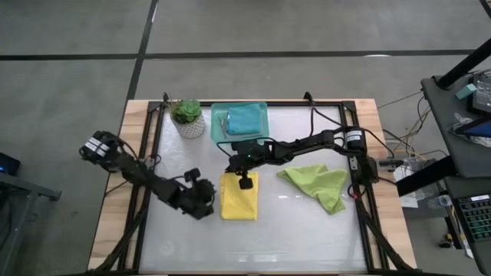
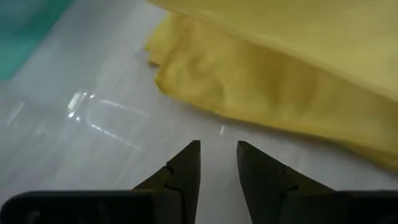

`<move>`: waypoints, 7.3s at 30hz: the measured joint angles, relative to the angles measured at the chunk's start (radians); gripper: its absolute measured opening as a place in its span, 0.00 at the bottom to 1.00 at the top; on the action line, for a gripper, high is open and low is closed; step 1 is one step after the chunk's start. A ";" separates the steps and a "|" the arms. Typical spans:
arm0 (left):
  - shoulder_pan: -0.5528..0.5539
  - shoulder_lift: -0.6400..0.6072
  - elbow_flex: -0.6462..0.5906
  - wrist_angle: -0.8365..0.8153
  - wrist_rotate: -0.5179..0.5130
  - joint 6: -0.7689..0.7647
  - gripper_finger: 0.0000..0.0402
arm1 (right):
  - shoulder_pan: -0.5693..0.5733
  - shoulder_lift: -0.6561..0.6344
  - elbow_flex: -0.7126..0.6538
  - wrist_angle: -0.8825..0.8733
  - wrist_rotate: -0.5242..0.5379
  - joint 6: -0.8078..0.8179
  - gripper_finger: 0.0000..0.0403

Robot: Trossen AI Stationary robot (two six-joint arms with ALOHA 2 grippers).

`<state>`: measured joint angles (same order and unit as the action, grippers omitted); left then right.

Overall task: Fold microfiber towels
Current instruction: Fold the yellow microfiber cloth

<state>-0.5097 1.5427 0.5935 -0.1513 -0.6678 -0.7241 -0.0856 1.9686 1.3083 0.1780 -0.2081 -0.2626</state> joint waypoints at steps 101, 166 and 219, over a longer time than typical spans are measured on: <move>0.071 0.090 -0.019 0.380 0.285 0.075 0.22 | 0.029 0.080 0.029 -0.165 0.176 0.134 0.32; 0.226 -0.069 -0.034 0.186 0.088 -0.323 0.44 | 0.243 -0.225 -0.268 -0.262 0.219 0.211 0.32; -0.187 -0.301 0.114 0.268 0.421 0.223 0.00 | 0.265 -0.450 -0.341 -0.212 0.156 0.334 0.50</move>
<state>-0.6969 1.2414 0.7080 0.1168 -0.2469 -0.5008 0.1791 1.5183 0.9677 -0.0344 -0.0523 0.0710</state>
